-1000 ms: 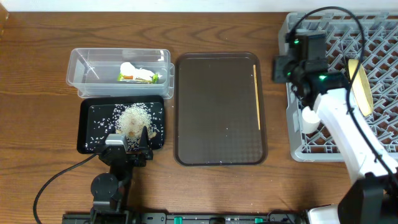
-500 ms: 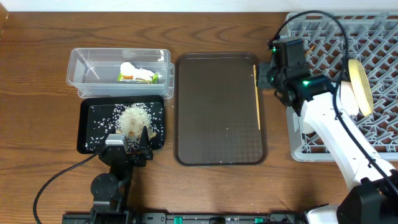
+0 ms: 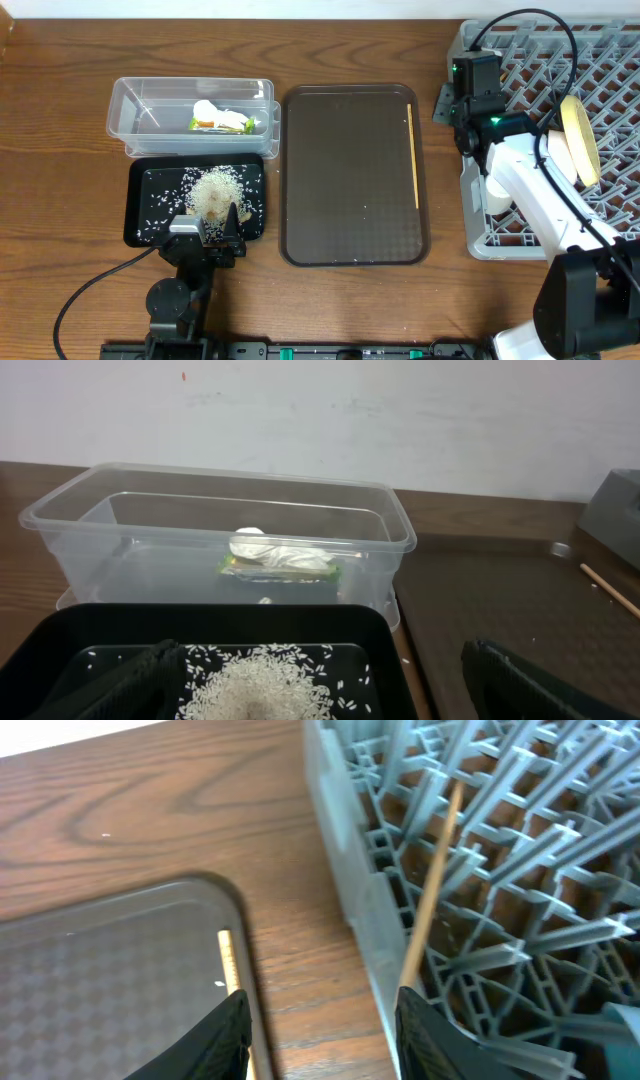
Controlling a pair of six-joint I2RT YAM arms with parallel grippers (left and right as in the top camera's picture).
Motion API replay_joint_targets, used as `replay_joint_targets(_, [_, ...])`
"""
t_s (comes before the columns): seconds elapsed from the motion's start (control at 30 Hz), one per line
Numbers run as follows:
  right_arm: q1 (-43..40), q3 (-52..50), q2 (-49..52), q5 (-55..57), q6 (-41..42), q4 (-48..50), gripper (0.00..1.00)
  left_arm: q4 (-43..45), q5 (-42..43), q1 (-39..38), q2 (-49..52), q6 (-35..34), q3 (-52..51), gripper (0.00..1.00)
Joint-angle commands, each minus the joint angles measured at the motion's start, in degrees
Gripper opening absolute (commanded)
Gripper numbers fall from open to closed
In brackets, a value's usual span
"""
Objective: Sort waste into correct bins and load items into the dishwasher rack
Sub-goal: 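Lower the chopstick into the rack slots and release it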
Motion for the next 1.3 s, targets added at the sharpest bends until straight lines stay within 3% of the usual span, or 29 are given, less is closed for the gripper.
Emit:
replay_joint_targets(0.0, [-2.32,0.24,0.22,2.99,2.08,0.09,0.44,-0.76,0.37,0.24,0.00,0.57,-1.55,0.91])
replay_joint_targets(0.33, [-4.70,0.22,7.19,3.54,4.00,5.68,0.28,-0.76,0.37,0.24,0.00,0.57,-1.55,0.90])
replay_joint_targets(0.57, [-4.76,0.24,8.96,3.58,4.00,4.61,0.24,-0.76,0.37,0.24,0.00,0.57,-1.55,0.91])
replay_joint_targets(0.87, [-5.03,0.24,3.43,3.54,4.02,-3.10,0.24,-0.76,0.37,0.24,0.00,0.57,-1.55,0.91])
replay_joint_targets(1.13, [-4.96,0.22,0.13,-2.14,4.07,0.17,0.36,-0.76,0.37,0.24,0.00,0.57,-1.55,0.90])
replay_joint_targets(1.27, [-5.05,0.22,1.60,-1.81,4.04,1.36,0.33,-0.76,0.37,0.24,0.00,0.57,-1.55,0.90])
